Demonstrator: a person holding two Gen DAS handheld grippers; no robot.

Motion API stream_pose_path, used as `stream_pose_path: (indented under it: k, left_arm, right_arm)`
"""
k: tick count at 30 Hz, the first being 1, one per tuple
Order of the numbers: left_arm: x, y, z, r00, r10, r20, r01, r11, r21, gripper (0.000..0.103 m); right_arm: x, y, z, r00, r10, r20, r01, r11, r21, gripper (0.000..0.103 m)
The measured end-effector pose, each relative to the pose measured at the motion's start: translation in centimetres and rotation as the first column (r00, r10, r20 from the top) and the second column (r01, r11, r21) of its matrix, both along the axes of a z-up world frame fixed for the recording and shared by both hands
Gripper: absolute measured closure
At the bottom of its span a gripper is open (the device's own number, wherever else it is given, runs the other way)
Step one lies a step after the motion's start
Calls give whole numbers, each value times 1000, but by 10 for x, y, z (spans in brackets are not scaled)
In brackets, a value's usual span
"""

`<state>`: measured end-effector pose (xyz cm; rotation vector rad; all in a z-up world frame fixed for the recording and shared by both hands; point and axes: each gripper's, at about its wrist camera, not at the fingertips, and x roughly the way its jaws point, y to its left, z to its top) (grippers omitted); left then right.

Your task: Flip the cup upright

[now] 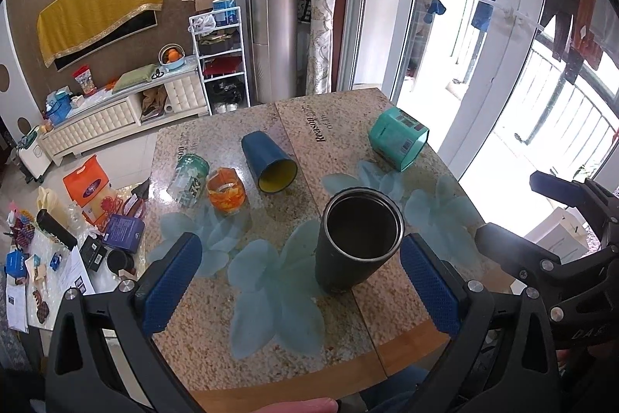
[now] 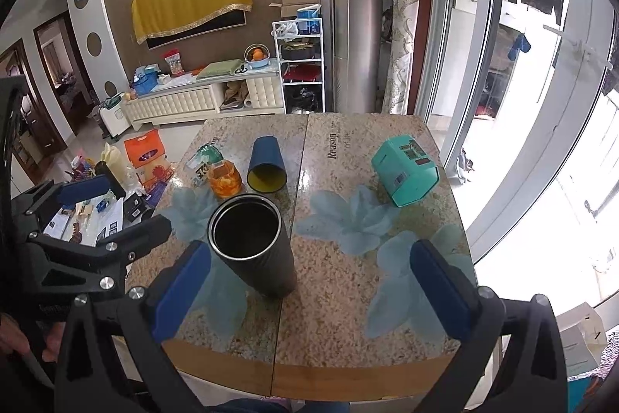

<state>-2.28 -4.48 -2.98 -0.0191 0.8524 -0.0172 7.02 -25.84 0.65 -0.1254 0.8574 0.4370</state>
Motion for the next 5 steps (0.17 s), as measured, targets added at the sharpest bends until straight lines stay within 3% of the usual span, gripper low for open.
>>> stream_pose_path:
  k: [5]
  left_arm:
    - [1, -1, 0, 1000, 3, 5, -3, 1000, -4, 0]
  right_arm:
    - [0, 0, 0, 1000, 1, -1, -1, 1000, 1, 0]
